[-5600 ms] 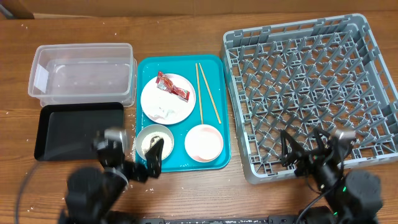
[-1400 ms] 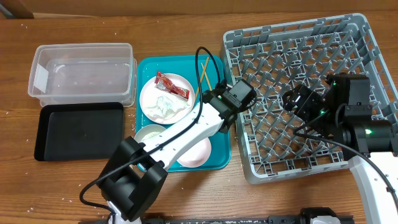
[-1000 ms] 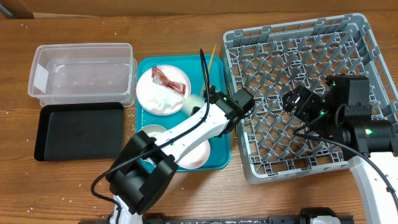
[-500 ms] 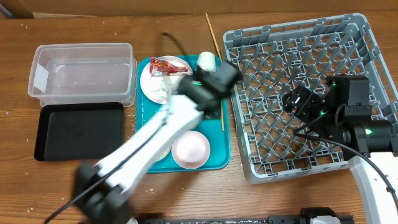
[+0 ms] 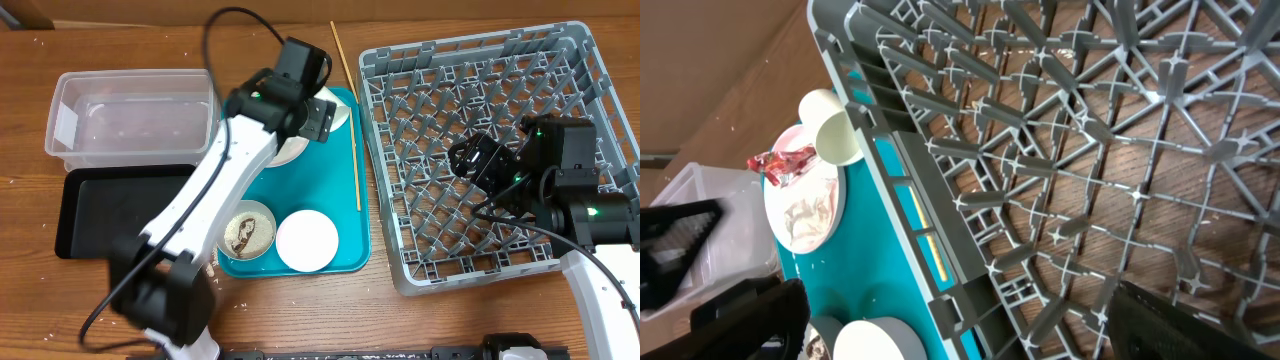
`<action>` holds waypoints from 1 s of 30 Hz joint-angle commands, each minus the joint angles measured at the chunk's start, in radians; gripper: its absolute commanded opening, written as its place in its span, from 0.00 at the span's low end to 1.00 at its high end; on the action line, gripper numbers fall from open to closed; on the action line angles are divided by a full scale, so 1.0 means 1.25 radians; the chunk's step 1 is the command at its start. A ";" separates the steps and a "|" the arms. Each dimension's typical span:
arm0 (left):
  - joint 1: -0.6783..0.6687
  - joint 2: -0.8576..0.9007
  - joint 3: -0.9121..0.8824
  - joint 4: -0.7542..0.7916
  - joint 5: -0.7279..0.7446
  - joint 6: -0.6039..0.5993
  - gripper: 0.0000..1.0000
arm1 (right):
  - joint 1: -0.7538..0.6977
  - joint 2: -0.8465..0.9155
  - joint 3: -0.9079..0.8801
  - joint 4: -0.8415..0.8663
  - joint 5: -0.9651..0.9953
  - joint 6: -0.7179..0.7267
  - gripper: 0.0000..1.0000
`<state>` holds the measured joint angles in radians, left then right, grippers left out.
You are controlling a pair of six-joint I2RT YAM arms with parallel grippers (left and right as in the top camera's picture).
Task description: Sort waste into correct bins and load items into the dishwasher
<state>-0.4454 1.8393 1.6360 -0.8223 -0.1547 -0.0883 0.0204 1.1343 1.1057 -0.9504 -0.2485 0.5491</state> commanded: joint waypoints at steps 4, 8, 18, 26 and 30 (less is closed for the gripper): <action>-0.048 0.167 -0.002 0.148 -0.165 0.101 0.66 | 0.001 0.024 0.015 -0.005 -0.006 -0.005 0.98; -0.108 0.188 -0.002 0.200 -0.250 0.082 0.69 | 0.012 0.065 0.015 -0.014 -0.006 -0.005 0.98; -0.116 0.268 -0.002 0.341 -0.317 0.078 0.76 | 0.032 0.104 0.015 -0.013 -0.006 -0.005 0.98; -0.102 0.328 -0.002 0.414 -0.316 0.091 0.55 | 0.032 0.104 0.015 0.006 -0.006 -0.005 0.98; -0.107 0.321 0.001 0.428 -0.317 0.088 0.23 | 0.032 0.104 0.015 0.010 -0.005 -0.006 0.98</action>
<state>-0.5716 2.2444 1.6279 -0.2970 -0.5316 0.0288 0.0551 1.2682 1.1061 -0.9440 -0.2581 0.5491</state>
